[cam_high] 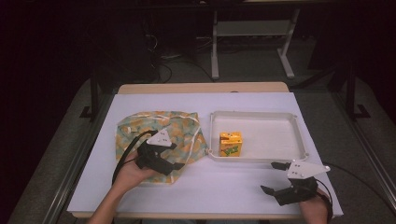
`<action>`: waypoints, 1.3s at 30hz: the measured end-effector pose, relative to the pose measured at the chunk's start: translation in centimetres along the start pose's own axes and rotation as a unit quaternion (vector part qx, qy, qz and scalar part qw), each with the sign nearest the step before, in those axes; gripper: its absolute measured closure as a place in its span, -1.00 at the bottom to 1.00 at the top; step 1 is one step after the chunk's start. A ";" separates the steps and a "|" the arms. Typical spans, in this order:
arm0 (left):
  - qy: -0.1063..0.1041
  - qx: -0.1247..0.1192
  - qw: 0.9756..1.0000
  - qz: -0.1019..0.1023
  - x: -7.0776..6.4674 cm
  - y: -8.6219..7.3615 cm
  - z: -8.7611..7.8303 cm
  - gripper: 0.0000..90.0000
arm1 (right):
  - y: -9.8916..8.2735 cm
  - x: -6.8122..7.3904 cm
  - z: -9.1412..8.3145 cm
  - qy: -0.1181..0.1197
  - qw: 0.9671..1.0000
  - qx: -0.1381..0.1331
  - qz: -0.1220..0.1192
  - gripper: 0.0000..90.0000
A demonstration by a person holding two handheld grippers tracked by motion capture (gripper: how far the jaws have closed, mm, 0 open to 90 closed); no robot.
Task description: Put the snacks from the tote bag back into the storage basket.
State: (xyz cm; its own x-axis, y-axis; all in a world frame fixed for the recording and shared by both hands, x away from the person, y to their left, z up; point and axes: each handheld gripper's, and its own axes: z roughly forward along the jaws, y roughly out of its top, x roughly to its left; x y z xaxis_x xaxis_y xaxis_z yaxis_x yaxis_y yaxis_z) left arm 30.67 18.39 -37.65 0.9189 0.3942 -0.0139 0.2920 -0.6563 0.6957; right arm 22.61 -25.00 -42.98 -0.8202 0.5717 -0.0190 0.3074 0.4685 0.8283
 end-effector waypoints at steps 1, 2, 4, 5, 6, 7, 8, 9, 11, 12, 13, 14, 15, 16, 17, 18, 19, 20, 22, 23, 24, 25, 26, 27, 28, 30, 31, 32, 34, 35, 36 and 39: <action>0.001 0.001 1.000 0.001 0.0 -0.1 -0.1 -0.47 | 0.0 0.0 0.0 0.000 1.000 0.001 0.001 -0.70; 0.002 0.000 1.000 0.000 0.0 -0.2 -0.1 -0.47 | 0.0 0.0 0.1 0.000 1.000 0.001 -0.001 -0.70; 0.001 0.002 1.000 -0.002 -0.1 -0.4 -0.2 -0.47 | 0.1 0.0 0.1 0.000 1.000 0.000 -0.002 -0.70; 0.005 0.004 1.000 0.003 -0.1 -0.5 -0.3 -0.47 | 0.1 0.0 0.1 0.000 1.000 0.000 -0.002 -0.70; 0.006 0.002 1.000 -0.001 -0.1 -0.6 -0.3 -0.47 | 0.0 0.0 0.1 0.001 1.000 0.000 -0.002 -0.70; 0.007 0.001 1.000 0.002 -0.1 -0.7 -0.4 -0.47 | 0.0 0.0 0.1 0.001 1.000 0.001 0.000 -0.70; 0.006 -0.004 1.000 -0.006 -0.2 -0.8 -0.4 -0.47 | 0.0 -0.1 0.0 0.000 1.000 0.001 0.001 -0.70; 0.009 -0.002 1.000 -0.001 -0.2 -0.9 -0.5 -0.47 | 0.0 -0.1 0.0 -0.001 1.000 -0.001 0.000 -0.70; 0.008 -0.004 1.000 -0.006 -0.3 -1.2 -0.7 -0.47 | -0.1 -0.2 -0.1 -0.002 1.000 -0.002 0.001 -0.70; 0.009 -0.009 1.000 -0.009 -0.4 -1.4 -0.7 -0.47 | -0.1 -0.2 -0.2 -0.003 1.000 -0.002 0.004 -0.70; 0.010 -0.010 1.000 -0.010 -0.5 -1.5 -0.7 -0.47 | -0.1 -0.2 -0.2 -0.003 1.000 -0.002 0.004 -0.70; 0.010 -0.011 1.000 -0.012 -0.6 -1.7 -0.7 -0.47 | -0.1 -0.3 -0.2 -0.003 1.000 -0.004 0.002 -0.70; 0.012 -0.009 1.000 -0.011 -0.6 -1.8 -0.7 -0.47 | -0.1 -0.3 -0.2 -0.003 1.000 -0.004 0.003 -0.70; 0.014 -0.010 1.000 -0.011 -0.7 -2.0 -0.8 -0.47 | -0.1 -0.3 -0.2 -0.003 1.000 -0.003 0.004 -0.70; 0.014 -0.010 1.000 -0.011 -0.7 -2.1 -0.9 -0.47 | -0.1 -0.3 -0.2 -0.003 1.000 -0.003 0.004 -0.70; 0.015 -0.009 1.000 -0.012 -0.8 -2.3 -1.0 -0.47 | -0.1 -0.3 -0.2 -0.003 1.000 -0.002 0.004 -0.70; 0.018 -0.011 1.000 -0.012 -0.9 -2.4 -1.0 -0.47 | -0.1 -0.2 -0.2 -0.003 1.000 -0.002 0.005 -0.70; 0.020 -0.007 1.000 -0.010 -0.9 -2.5 -1.1 -0.47 | -0.1 -0.2 -0.2 -0.003 1.000 -0.002 0.005 -0.70; 0.022 -0.009 1.000 -0.011 -1.0 -2.7 -1.2 -0.47 | -0.1 -0.3 -0.1 -0.003 1.000 -0.001 0.005 -0.70; 0.024 -0.008 1.000 -0.012 -1.1 -2.8 -1.2 -0.47 | -0.1 -0.2 -0.1 -0.003 1.000 -0.001 0.005 -0.70; 0.025 -0.006 1.000 -0.010 -1.1 -2.9 -1.2 -0.47 | -0.1 -0.2 -0.1 -0.003 1.000 -0.001 0.005 -0.70; 0.025 -0.007 1.000 -0.011 -1.1 -3.0 -1.3 -0.47 | -0.1 -0.2 -0.1 -0.003 1.000 -0.001 0.005 -0.70; 0.025 -0.009 1.000 -0.011 -1.1 -3.2 -1.3 -0.47 | -0.1 -0.2 -0.1 -0.003 1.000 -0.001 0.005 -0.70; 0.024 -0.006 1.000 -0.014 -1.2 -3.3 -1.4 -0.47 | -0.1 -0.2 -0.1 -0.003 1.000 -0.001 0.004 -0.70; 0.025 -0.009 0.999 -0.020 -1.2 -3.4 -1.4 -0.47 | -0.1 -0.2 -0.1 -0.003 1.000 -0.001 0.004 -0.70; 0.026 -0.013 0.999 -0.021 -1.2 -3.6 -1.5 -0.47 | -0.1 -0.2 -0.2 -0.004 1.000 -0.001 0.004 -0.70; 0.027 -0.014 0.999 -0.021 -1.2 -3.7 -1.6 -0.47 | -0.1 -0.2 -0.2 -0.004 1.000 -0.001 0.004 -0.70; 0.028 -0.016 0.999 -0.025 -1.3 -3.8 -1.6 -0.47 | -0.1 -0.3 -0.2 -0.005 1.000 -0.003 0.004 -0.70; 0.028 -0.017 0.999 -0.025 -1.3 -4.1 -1.8 -0.47 | -0.1 -0.3 -0.2 -0.005 1.000 -0.005 0.003 -0.70; 0.028 -0.019 0.999 -0.027 -1.3 -4.2 -1.8 -0.47 | -0.1 -0.3 -0.2 -0.006 1.000 -0.004 0.004 -0.70; 0.030 -0.021 0.999 -0.028 -1.4 -4.3 -1.8 -0.48 | -0.1 -0.2 -0.3 -0.006 1.000 -0.004 0.004 -0.70; 0.047 -0.031 0.998 -0.030 -1.6 -4.8 -1.8 -0.48 | -0.1 -0.2 -0.3 -0.006 1.000 -0.005 0.003 -0.70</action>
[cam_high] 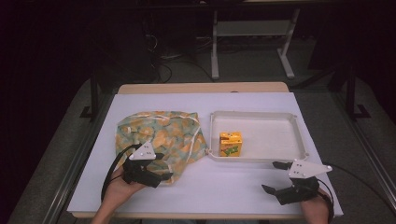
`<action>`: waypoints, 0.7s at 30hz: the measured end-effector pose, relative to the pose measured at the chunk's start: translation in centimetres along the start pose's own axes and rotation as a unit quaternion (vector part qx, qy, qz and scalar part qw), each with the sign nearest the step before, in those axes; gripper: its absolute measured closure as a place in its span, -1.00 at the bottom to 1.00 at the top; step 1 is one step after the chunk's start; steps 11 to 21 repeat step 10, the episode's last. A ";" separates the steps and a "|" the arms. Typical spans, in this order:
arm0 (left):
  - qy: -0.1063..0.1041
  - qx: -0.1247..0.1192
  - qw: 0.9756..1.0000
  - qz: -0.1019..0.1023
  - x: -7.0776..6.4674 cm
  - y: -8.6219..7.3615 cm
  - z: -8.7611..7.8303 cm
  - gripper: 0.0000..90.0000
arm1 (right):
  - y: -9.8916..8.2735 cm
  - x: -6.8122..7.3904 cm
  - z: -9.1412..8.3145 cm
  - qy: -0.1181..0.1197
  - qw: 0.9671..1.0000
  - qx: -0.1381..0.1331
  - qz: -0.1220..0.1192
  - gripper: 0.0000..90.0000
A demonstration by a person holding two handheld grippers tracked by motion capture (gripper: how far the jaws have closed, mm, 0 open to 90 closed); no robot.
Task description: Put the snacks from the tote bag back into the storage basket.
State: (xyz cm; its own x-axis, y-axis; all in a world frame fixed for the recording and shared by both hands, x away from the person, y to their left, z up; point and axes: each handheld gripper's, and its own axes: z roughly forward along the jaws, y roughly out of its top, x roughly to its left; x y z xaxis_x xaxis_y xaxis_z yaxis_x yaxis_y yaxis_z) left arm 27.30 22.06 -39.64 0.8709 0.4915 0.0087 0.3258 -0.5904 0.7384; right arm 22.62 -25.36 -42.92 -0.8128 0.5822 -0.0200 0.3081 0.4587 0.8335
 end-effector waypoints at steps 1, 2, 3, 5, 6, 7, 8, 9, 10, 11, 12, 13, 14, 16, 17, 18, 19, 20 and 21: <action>0.005 0.000 1.000 0.002 0.0 -0.2 -0.1 -0.48 | 0.0 0.0 0.0 0.000 1.000 0.000 0.000 -0.70; 0.011 -0.004 1.000 0.004 -0.1 -0.4 -0.1 -0.48 | 0.0 0.0 0.0 0.000 1.000 -0.001 0.000 -0.70; 0.011 -0.009 1.000 -0.002 -0.2 -0.6 -0.2 -0.48 | 0.0 0.1 -0.1 0.001 1.000 -0.001 -0.001 -0.70; 0.013 -0.014 1.000 -0.011 -0.2 -1.0 -0.4 -0.49 | 0.1 0.2 -0.1 0.002 1.000 -0.003 -0.003 -0.70; 0.016 -0.010 1.000 -0.003 -0.1 -1.2 -0.5 -0.49 | 0.1 0.2 -0.1 0.003 1.000 -0.004 -0.004 -0.70; 0.015 -0.012 1.000 -0.009 -0.1 -1.4 -0.5 -0.50 | 0.1 0.3 -0.1 0.004 1.000 -0.003 -0.006 -0.70; 0.013 -0.012 1.000 -0.009 -0.1 -1.5 -0.5 -0.50 | 0.1 0.3 -0.1 0.005 1.000 -0.002 -0.005 -0.70; 0.013 -0.012 1.000 -0.007 -0.2 -1.5 -0.6 -0.50 | 0.1 0.3 0.0 0.006 1.000 -0.002 -0.006 -0.70; 0.012 -0.016 1.000 -0.007 -0.3 -1.5 -0.6 -0.50 | 0.2 0.3 0.0 0.007 1.000 -0.003 -0.008 -0.70; 0.012 -0.016 1.000 -0.007 -0.3 -1.5 -0.6 -0.50 | 0.2 0.3 0.0 0.007 1.000 -0.003 -0.008 -0.70; 0.012 -0.016 1.000 -0.007 -0.3 -1.5 -0.6 -0.50 | 0.2 0.3 0.0 0.007 1.000 -0.003 -0.008 -0.70; 0.012 -0.016 1.000 -0.007 -0.3 -1.5 -0.6 -0.50 | 0.2 0.3 0.0 0.007 1.000 -0.003 -0.008 -0.70; 0.012 -0.016 1.000 -0.007 -0.3 -1.5 -0.6 -0.50 | 0.2 0.3 0.0 0.007 1.000 -0.003 -0.008 -0.70; 0.012 -0.016 1.000 -0.007 -0.3 -1.5 -0.6 -0.50 | 0.2 0.3 0.0 0.007 1.000 -0.003 -0.008 -0.70; 0.012 -0.016 1.000 -0.007 -0.3 -1.5 -0.6 -0.50 | 0.2 0.3 0.0 0.007 1.000 -0.003 -0.008 -0.70; 0.012 -0.016 1.000 -0.007 -0.3 -1.5 -0.6 -0.50 | 0.2 0.3 0.0 0.007 1.000 -0.003 -0.008 -0.70; 0.012 -0.016 1.000 -0.007 -0.3 -1.5 -0.6 -0.50 | 0.2 0.3 0.0 0.007 1.000 -0.003 -0.008 -0.70; 0.012 -0.016 1.000 -0.007 -0.3 -1.5 -0.6 -0.50 | 0.2 0.3 0.0 0.007 1.000 -0.003 -0.008 -0.70; 0.012 -0.016 1.000 -0.007 -0.3 -1.5 -0.6 -0.50 | 0.2 0.3 0.0 0.007 1.000 -0.003 -0.008 -0.70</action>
